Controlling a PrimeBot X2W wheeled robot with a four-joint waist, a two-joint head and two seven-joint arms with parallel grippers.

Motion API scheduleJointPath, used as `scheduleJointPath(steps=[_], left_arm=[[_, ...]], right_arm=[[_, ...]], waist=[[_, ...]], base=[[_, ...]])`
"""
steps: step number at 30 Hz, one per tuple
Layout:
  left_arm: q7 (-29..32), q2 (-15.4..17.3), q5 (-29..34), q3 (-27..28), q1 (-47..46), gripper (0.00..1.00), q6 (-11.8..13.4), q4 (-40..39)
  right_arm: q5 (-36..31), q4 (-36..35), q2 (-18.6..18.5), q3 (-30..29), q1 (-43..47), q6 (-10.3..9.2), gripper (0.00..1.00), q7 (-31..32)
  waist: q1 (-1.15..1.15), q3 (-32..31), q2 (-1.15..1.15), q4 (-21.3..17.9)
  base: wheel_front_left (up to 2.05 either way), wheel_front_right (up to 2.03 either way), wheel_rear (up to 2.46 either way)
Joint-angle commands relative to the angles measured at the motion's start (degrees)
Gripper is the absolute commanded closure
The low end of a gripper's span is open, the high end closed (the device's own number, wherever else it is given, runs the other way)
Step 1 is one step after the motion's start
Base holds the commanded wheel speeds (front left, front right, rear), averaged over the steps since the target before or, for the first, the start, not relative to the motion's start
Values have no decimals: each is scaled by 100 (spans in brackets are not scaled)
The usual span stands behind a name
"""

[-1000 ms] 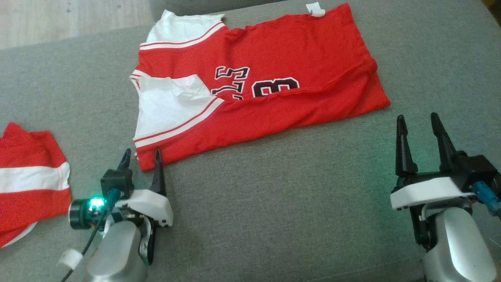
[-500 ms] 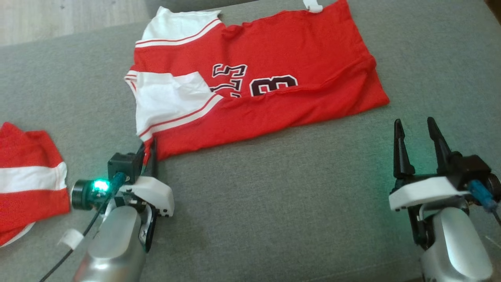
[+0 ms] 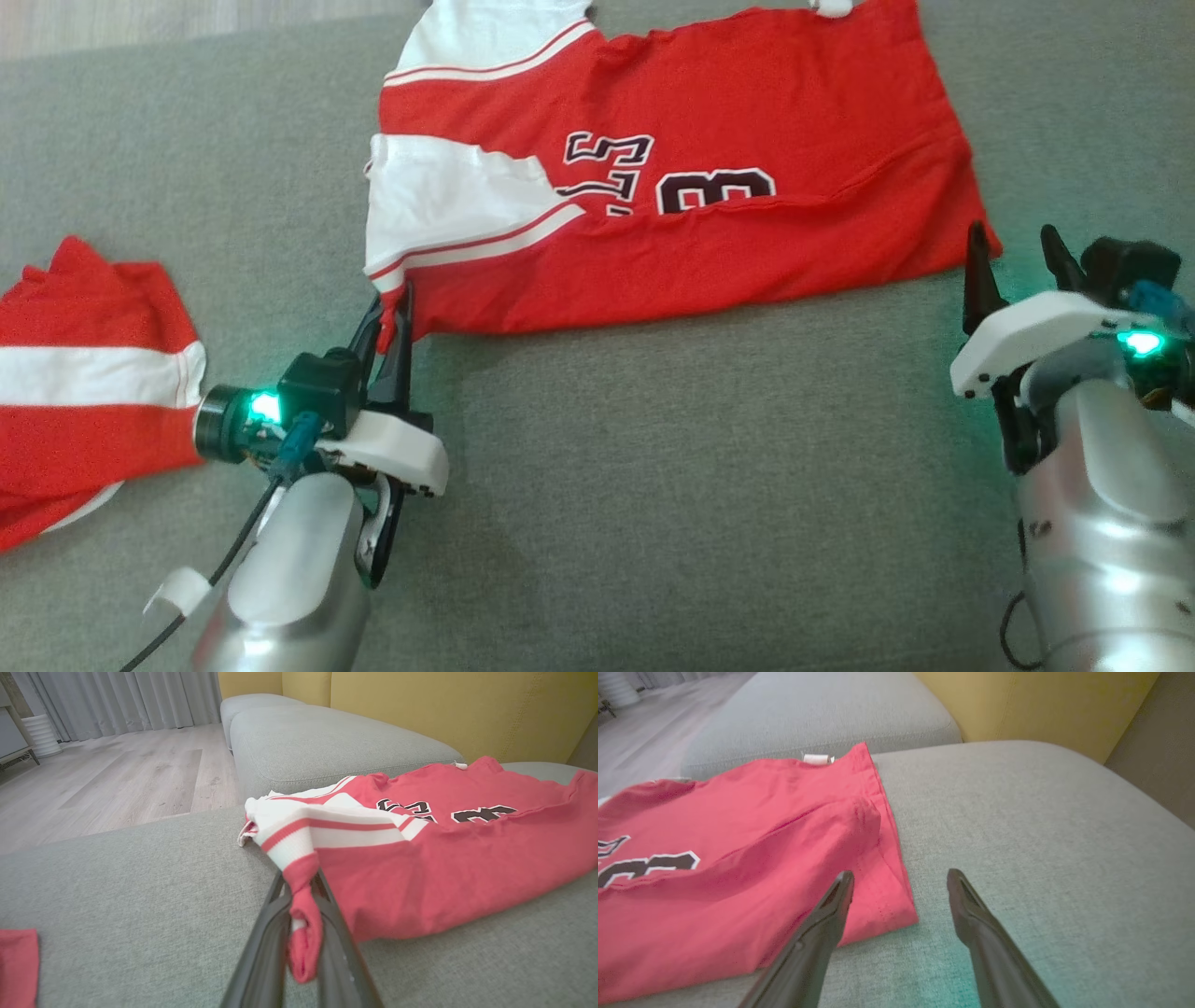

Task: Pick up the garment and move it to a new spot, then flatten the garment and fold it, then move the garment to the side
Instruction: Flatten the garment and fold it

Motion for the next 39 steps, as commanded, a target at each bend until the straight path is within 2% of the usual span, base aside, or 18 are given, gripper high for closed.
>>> scheduleJointPath(steps=[1, 2, 6, 9, 10, 11, 15, 22, 30, 39], left_arm=[[-68, 81, 66, 139, -92, 100, -11, -255], [-68, 60, 73, 109, -73, 100, -20, -334], [-69, 29, 84, 67, -42, 100, -32, -454], [-69, 28, 97, 48, -29, 100, -41, -513], [-69, 36, 98, 49, -32, 100, -44, -523], [-69, 48, 98, 56, -40, 100, -44, -531], [-69, 87, 94, 88, -89, 100, -29, -537], [-69, 100, 33, 145, -13, 100, -16, -436], [-70, 223, -102, 277, 437, 100, -1, -340], [-70, 365, -240, 318, 1254, 100, 6, -595]], right_arm=[[-207, 72, -10, -38, -284, 42, 0, 115], [-387, 387, -10, -248, -488, 42, 0, 250], [-740, 934, -10, -695, -813, 42, 0, 434], [-800, 1401, -10, -773, -1053, 42, 0, 529], [-807, 1578, -10, -694, -1123, 42, 32, 588], [-820, 1695, -10, -625, -1193, 42, 100, 594], [-845, 1916, -60, -463, -1402, 42, 100, 485], [-471, 2155, -431, -270, -1383, 42, 100, 193], [394, 2191, -463, 187, -887, 42, 100, -97], [1318, 1736, -497, 801, -43, 42, 100, 132]], waist=[[0, 66, 0, 61], [0, 118, 0, 112], [0, 202, 0, 161], [0, 244, 0, 177], [0, 254, 0, 176], [0, 265, 0, 171], [0, 293, 0, 144], [0, 127, 0, 102], [0, -396, 0, -68], [0, -1016, 0, -202]], base=[[0, 0, 0], [0, 0, 0], [0, 0, 0], [0, 0, 0], [0, 0, 0], [0, 0, 0], [0, 0, 0], [0, 0, 0], [0, 0, 0], [0, 0, 0]])
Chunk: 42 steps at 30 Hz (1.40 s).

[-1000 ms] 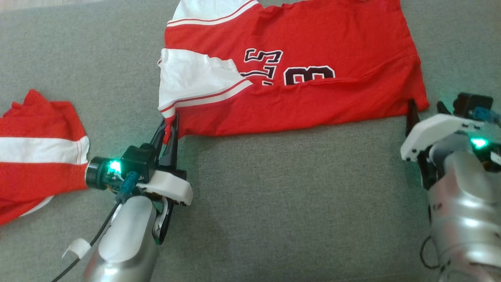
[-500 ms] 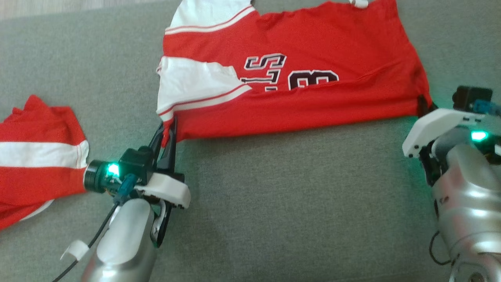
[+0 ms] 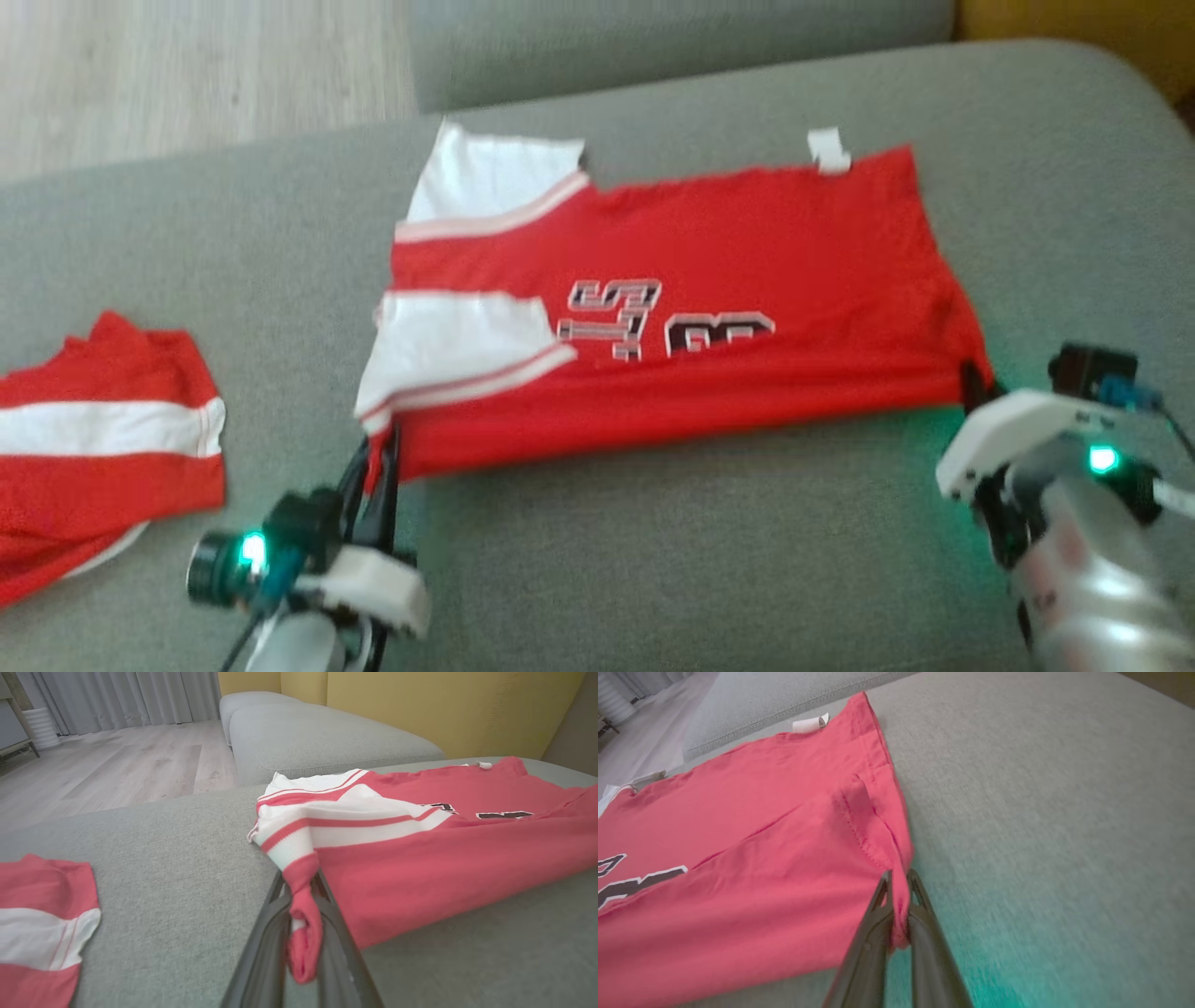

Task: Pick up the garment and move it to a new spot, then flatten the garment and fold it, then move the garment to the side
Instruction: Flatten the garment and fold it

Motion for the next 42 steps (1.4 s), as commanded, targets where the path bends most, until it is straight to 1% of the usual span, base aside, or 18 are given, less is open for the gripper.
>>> scheduleJointPath(steps=[1, 6, 10, 11, 12, 13, 14, 18, 24, 26, 29, 33, 36, 38, 39, 40, 42], left_arm=[[-55, 186, -41, 266, -11, 100, 59, -196], [97, 216, -149, 185, 566, 100, 7, -577], [251, 223, -238, 127, 844, 100, -35, -802], [313, 222, -260, 91, 878, 100, -79, -834], [365, 213, -291, 58, 900, 95, -127, -865], [404, 207, -311, 40, 913, 30, -146, -896], [428, 211, -314, 24, 918, 0, -152, -927], [359, 254, -309, 99, 856, 0, -39, -1068], [91, 316, -294, 335, 481, 0, 118, -1491], [47, 358, -271, 384, 284, 0, 111, -1631], [78, 457, -277, 373, -128, 0, -58, -1727], [490, 712, -285, 256, -1034, 0, -430, -1646], [1134, 1023, -320, 1, -1887, 0, -657, -1327], [1669, 1202, -543, -222, -2472, 0, -728, -1029], [1669, 1202, -543, -222, -2472, 0, -728, -1029], [1926, 1314, -651, -419, -2757, 0, -740, -893], [2386, 1580, -1000, -993, -3284, 0, -746, -712]], right_arm=[[85, -219, -102, 143, 55, 37, 100, 11], [477, -870, -279, 304, 828, 37, 100, 307], [686, -1474, -309, 189, 1348, 37, 100, 495], [701, -1639, -305, 143, 1444, 37, 80, 506], [708, -1807, -286, 93, 1531, 37, 0, 504], [741, -1941, -234, 30, 1604, 37, 0, 562], [733, -2105, -194, 24, 1665, 37, 0, 600], [615, -2778, -83, -184, 1815, 37, 0, 547], [216, -3801, 75, -562, 1861, 37, 0, 93], [107, -4034, 138, -699, 1799, 37, 0, -12], [16, -4293, 220, -745, 1630, 37, 0, -66], [-150, -4442, 256, -625, 1296, 37, 0, -4], [-218, -4461, 241, -509, 944, 37, 0, 34], [-176, -4433, 243, -453, 693, 37, 0, 41], [-176, -4433, 243, -453, 693, 37, 0, 41], [-160, -4409, 243, -430, 577, 37, 0, 18], [-122, -4354, 248, -333, 378, 37, 0, -34]], waist=[[1, -185, 0, -60], [1, -407, 0, -121], [1, -499, 0, -145], [1, -508, 0, -149], [1, -514, 0, -152], [1, -520, 0, -155], [1, -519, 0, -163], [1, -474, 0, -196], [1, -285, 0, -189], [1, -187, 0, -201], [1, 3, 0, -252], [1, 347, 0, -378], [1, 652, 0, -525], [1, 863, 0, -638], [1, 863, 0, -638], [1, 953, 0, -697], [1, 1121, 0, -827]], base=[[0, 0, 0], [0, 0, 0], [0, 0, 0], [0, 0, 0], [0, 0, 0], [0, 0, 0], [0, 0, 0], [0, 0, 0], [0, 0, 0], [0, 0, 0], [0, 0, 0], [0, 0, 0], [0, 0, 0], [0, 0, 0], [0, 0, 0], [0, 0, 0], [0, 0, 0]])
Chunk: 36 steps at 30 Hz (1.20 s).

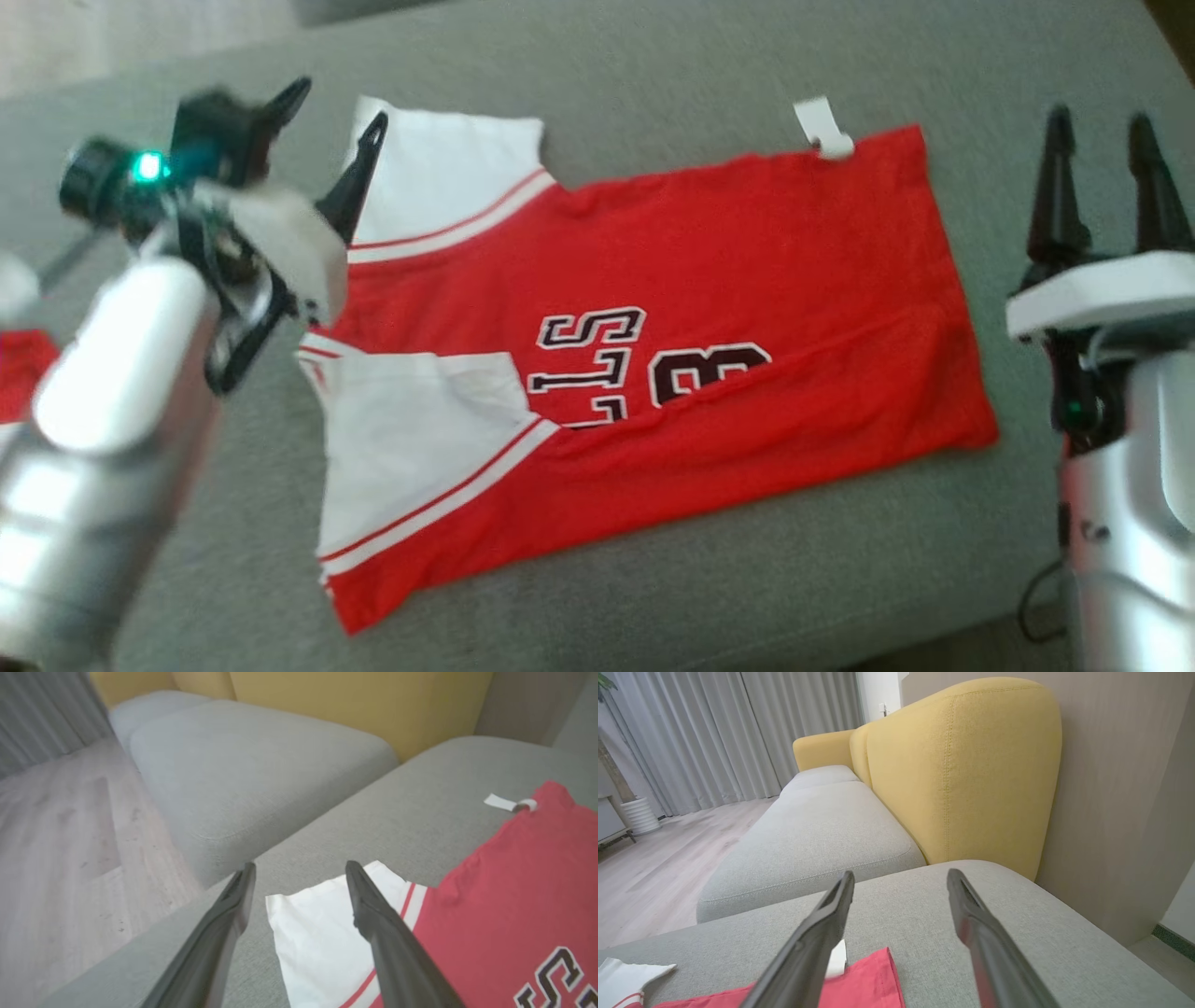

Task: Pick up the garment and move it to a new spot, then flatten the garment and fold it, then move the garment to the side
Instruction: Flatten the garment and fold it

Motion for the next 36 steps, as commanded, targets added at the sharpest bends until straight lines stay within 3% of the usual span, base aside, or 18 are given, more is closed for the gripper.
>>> scheduleJointPath(steps=[1, 8, 14, 22, 30, 31, 32, 33, 36], left_arm=[[172, 316, -207, -22, -384, 0, -19, -87], [1076, 1013, -1384, -1274, -1634, 0, -22, 422], [1359, 1406, -1708, -2159, -2348, 0, -22, 988], [1566, 1487, -2184, -2619, -2830, 0, -23, 1633], [2209, 1515, -3078, -3001, -2897, 0, -23, 1629], [2298, 1526, -3195, -3053, -2898, 23, -23, 1585], [2352, 1537, -3297, -3097, -2905, 70, -23, 1536], [2370, 1543, -3398, -3125, -2915, 100, -23, 1484], [2330, 1534, -3593, -3220, -2945, 100, -23, 1373]], right_arm=[[36, -143, -26, 181, -166, 39, 0, -69], [41, 34, -42, 561, -602, 39, 0, -257], [82, 122, -12, 804, -861, 39, 0, -395], [-15, 202, -26, 973, -987, 39, 0, -507], [-43, 330, -41, 887, -1049, 39, 0, -609], [-55, 349, -44, 876, -1062, 39, 0, -614], [-67, 368, -47, 864, -1078, 39, 0, -617], [-79, 386, -51, 853, -1096, 39, 0, -617], [-113, 440, -96, 837, -1152, 39, 0, -607]], waist=[[-2, 313, 0, -283], [-2, 765, 0, -618], [-2, 1076, 0, -849], [-2, 1364, 0, -1026], [-2, 1426, 0, -1041], [-2, 1425, 0, -1033], [-2, 1422, 0, -1022], [-2, 1417, 0, -1007], [-2, 1366, 0, -918]], base=[[0, 0, 0], [0, 0, 0], [0, 0, 0], [0, 0, 0], [0, 0, 0], [0, 0, 0], [0, 0, 0], [0, 0, 0], [0, 0, 0]])
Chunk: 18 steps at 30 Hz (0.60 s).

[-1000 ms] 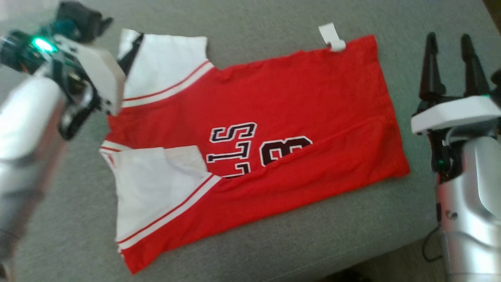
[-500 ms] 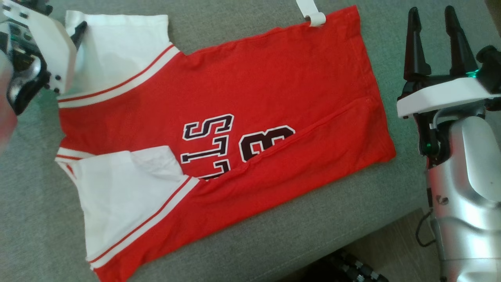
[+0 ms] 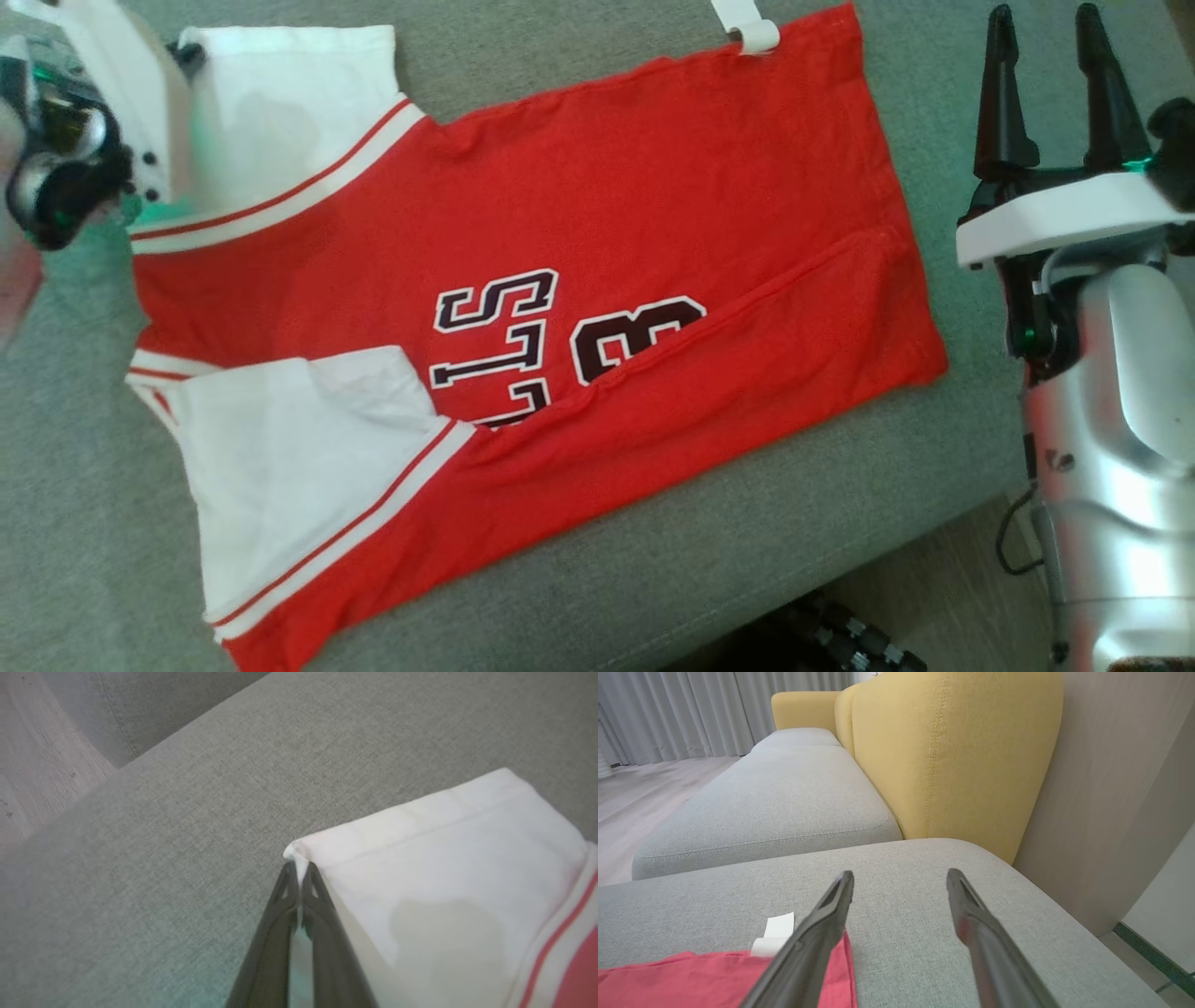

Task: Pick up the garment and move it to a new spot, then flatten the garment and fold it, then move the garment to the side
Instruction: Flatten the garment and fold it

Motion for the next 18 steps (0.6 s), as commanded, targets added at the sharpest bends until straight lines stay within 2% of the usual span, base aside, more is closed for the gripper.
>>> scheduleJointPath(steps=[1, 7, 9, 11, 15, 18], left_arm=[[-88, 194, -13, 30, -177, 100, 10, -96], [-763, 49, -227, -5, -161, 100, 10, -199], [-1039, -45, -443, 64, -100, 100, 10, -244], [-1329, -70, -397, -39, -89, 100, 10, -360], [-1882, -213, -504, -114, 40, 100, 10, -537], [-2162, -296, -488, -202, 93, 100, 10, -672]], right_arm=[[-64, -135, -108, 73, -186, 39, 0, -43], [75, -22, -281, 140, -323, 39, 0, 58], [91, 50, -435, 185, -401, 39, 0, 146], [145, 125, -576, 282, -483, 39, 0, 241], [500, 320, -931, 630, -566, 39, 0, 568], [789, 507, -1392, 1062, -601, 39, 0, 1032]], waist=[[0, -69, 0, 103], [0, -308, 0, 386], [0, -423, 0, 534], [0, -534, 0, 699], [0, -741, 0, 1132], [0, -783, 0, 1474]], base=[[0, 0, 0], [0, 0, 0], [0, 0, 0], [0, 0, 0], [0, 0, 0], [0, 0, 0]])
